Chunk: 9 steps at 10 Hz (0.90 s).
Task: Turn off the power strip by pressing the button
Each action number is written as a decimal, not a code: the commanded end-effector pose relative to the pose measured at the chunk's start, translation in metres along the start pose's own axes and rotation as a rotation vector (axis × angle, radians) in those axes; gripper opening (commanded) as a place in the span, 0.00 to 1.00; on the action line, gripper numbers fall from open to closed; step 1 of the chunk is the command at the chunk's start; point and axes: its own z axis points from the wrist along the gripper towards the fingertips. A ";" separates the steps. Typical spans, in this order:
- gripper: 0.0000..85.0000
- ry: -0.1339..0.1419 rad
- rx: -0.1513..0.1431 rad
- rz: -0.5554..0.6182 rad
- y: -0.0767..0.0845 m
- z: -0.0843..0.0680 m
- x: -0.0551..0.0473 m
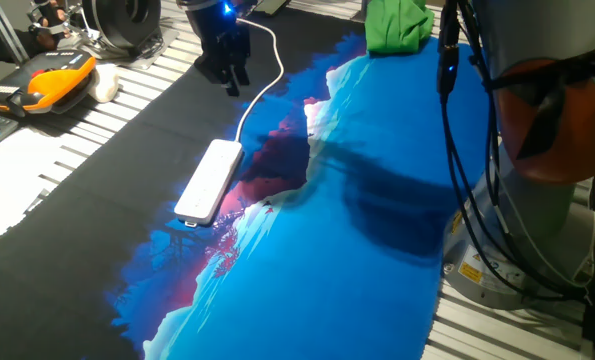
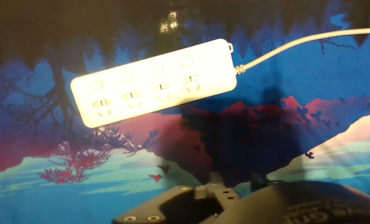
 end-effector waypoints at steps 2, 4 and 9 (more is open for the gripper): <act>0.00 -0.004 -0.003 0.012 0.000 0.000 0.000; 0.00 -0.017 -0.014 0.083 -0.001 0.000 0.000; 0.00 -0.045 -0.039 0.220 -0.002 -0.001 0.000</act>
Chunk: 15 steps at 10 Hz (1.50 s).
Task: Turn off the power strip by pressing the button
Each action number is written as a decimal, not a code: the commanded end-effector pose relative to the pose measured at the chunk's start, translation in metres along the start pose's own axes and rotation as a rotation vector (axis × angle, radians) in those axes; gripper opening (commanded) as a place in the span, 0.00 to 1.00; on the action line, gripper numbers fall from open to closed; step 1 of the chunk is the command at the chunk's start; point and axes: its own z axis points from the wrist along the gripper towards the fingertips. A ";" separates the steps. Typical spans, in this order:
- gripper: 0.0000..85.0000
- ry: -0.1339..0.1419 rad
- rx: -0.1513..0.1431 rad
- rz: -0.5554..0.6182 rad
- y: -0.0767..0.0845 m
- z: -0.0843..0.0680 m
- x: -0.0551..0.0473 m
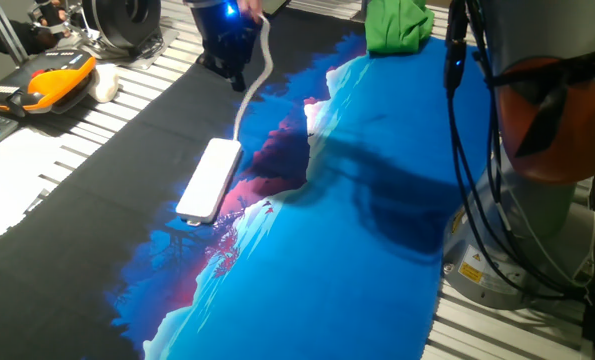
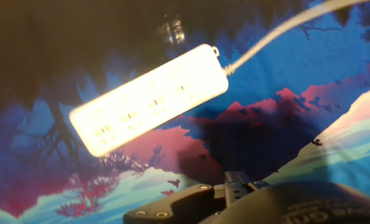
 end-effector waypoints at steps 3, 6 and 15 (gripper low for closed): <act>0.00 -0.022 -0.017 0.091 -0.001 0.000 0.000; 0.00 -0.020 -0.017 0.088 -0.001 0.000 0.000; 0.00 -0.017 -0.017 0.086 -0.001 0.000 0.000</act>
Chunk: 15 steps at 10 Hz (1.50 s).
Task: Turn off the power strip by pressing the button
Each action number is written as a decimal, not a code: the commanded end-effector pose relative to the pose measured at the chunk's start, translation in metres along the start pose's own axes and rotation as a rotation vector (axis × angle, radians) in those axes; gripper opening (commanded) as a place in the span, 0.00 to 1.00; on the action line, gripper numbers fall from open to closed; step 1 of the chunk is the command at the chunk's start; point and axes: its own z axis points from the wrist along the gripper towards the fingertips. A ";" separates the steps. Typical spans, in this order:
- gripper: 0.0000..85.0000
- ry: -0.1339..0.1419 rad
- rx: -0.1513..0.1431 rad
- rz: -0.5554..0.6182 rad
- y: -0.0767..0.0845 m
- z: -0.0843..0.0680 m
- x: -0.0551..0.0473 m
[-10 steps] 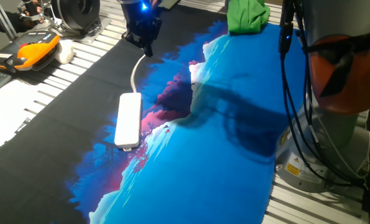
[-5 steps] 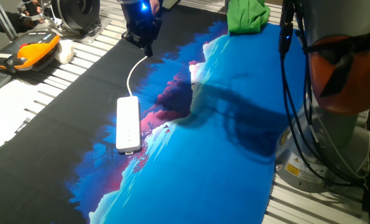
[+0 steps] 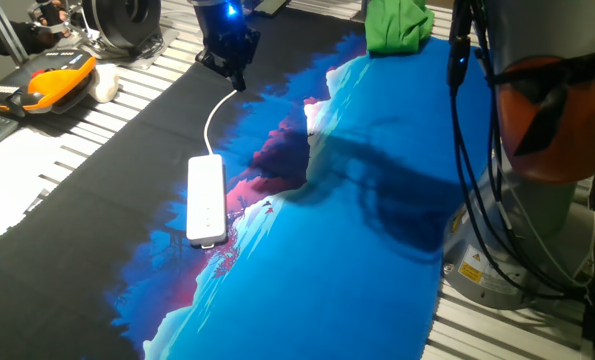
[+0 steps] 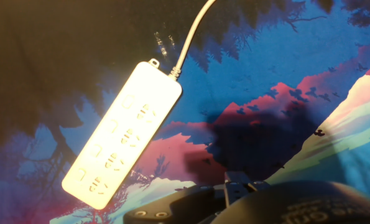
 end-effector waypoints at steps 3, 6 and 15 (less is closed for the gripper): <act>0.00 0.003 0.002 -0.014 0.000 0.000 0.000; 0.00 0.005 0.001 -0.023 0.000 0.000 0.000; 0.00 0.007 0.001 -0.021 0.000 0.000 0.000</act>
